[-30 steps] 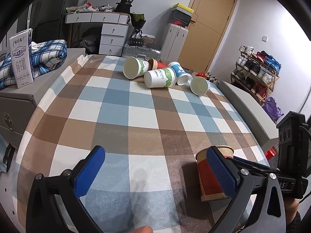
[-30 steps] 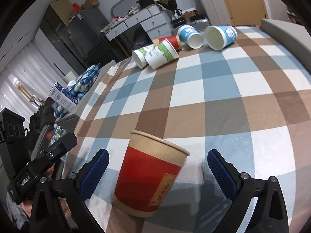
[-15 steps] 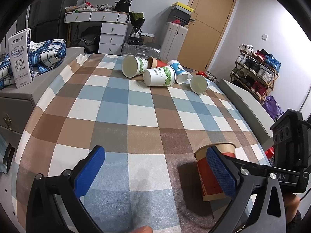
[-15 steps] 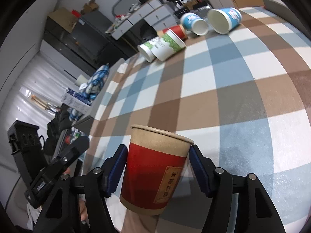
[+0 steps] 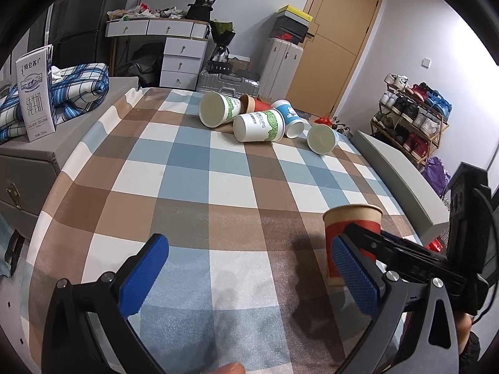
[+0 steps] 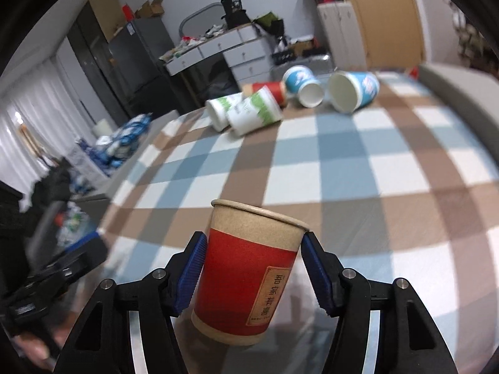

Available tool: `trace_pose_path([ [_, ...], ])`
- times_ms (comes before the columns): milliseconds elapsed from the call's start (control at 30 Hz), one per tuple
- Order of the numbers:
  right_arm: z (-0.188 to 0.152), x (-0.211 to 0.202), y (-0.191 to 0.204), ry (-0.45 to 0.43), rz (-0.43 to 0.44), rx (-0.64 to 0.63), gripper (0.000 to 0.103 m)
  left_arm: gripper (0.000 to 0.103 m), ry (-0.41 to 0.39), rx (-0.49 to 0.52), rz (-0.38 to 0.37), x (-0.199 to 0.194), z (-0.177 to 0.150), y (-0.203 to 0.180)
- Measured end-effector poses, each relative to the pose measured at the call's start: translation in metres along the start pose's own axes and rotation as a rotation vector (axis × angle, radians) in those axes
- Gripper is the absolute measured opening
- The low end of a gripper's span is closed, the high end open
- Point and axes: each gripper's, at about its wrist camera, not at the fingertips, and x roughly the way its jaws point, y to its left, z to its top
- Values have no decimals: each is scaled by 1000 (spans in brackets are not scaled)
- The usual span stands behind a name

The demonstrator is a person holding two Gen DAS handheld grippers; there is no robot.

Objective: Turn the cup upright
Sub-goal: 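Turn the red cup rim-up with the right gripper and lower it to the table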

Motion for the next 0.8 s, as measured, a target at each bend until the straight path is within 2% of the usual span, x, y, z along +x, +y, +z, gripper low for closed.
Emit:
trace_pose_path([
  [100,2,2,8,-29,-80,-71,62,101,-1,-2,1,0,0,1],
  [300,2,1,19,-72,-147,-145,62,101,1,-3,1,0,0,2],
  [633,-12,-17,25,-79,-138,-214,61,101,1,-1,0,1,0,1],
  [800,-27,-31,27,-30,-90,-256,60,101,0,2,-2,0,0,0],
])
